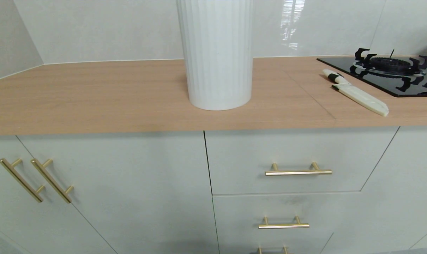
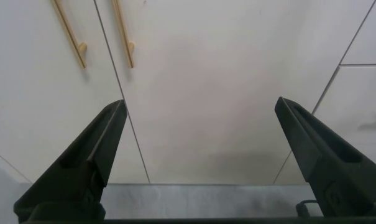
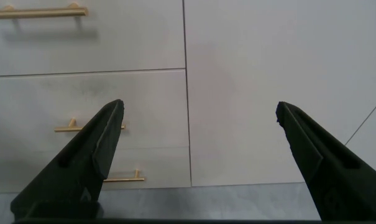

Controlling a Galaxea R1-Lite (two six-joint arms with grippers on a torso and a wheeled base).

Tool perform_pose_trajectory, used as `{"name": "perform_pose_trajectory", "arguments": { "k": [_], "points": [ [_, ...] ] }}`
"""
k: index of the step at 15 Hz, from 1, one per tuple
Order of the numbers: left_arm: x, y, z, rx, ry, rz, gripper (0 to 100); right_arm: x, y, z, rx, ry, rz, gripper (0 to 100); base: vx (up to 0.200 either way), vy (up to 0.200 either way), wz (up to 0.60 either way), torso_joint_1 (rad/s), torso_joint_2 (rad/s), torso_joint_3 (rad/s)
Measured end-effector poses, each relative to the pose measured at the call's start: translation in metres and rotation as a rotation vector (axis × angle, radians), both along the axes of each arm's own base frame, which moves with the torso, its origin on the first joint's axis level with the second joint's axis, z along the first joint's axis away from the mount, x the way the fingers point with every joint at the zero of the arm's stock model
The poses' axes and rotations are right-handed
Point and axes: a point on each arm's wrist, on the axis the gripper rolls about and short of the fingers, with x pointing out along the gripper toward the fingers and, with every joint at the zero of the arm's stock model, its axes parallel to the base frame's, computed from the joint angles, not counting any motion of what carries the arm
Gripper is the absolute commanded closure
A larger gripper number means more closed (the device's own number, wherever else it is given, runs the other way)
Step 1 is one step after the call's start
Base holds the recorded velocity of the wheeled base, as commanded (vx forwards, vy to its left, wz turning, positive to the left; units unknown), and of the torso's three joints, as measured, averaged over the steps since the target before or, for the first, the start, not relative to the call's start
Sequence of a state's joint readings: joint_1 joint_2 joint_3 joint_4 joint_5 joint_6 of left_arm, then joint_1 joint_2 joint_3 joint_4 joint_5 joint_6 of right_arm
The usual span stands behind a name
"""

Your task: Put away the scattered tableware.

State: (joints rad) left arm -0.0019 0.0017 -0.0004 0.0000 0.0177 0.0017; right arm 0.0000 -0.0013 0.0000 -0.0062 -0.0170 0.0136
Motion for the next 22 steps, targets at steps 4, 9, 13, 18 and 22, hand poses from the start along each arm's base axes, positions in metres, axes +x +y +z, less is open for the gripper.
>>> {"name": "perform_pose_trajectory", "arguments": {
  "k": [4, 9, 13, 18, 22],
  "points": [
    [0.0, 0.0, 0.0, 0.0, 0.0, 0.0, 0, 0.0, 0.0, 0.0, 0.0, 0.0, 0.0, 0, 0.0, 0.0, 0.0, 0.0, 0.0, 0.0],
    [-0.0001, 0.0, 0.0003, 0.0, -0.001, 0.001, 0, 0.0, 0.0, 0.0, 0.0, 0.0, 0.0, 0, 0.0, 0.0, 0.0, 0.049, -0.16, -0.192],
    [-0.0001, 0.0, 0.0003, 0.0, -0.001, 0.0, 0, 0.0, 0.0, 0.0, 0.0, 0.0, 0.0, 0, 0.0, 0.0, 0.0, 0.117, -0.52, -0.309],
    [0.0, 0.0, -0.0001, 0.0, 0.0, 0.0, 0, 0.0, 0.0, 0.0, 0.0, 0.0, 0.0, 0, 0.0, 0.0, 0.0, 0.166, -0.47, -0.301],
    [0.0, 0.0, 0.0, 0.0, 0.0, 0.0, 0, 0.0, 0.0, 0.0, 0.0, 0.0, 0.0, 0, 0.0, 0.0, 0.0, 0.188, -0.47, -0.289]
  ]
}}
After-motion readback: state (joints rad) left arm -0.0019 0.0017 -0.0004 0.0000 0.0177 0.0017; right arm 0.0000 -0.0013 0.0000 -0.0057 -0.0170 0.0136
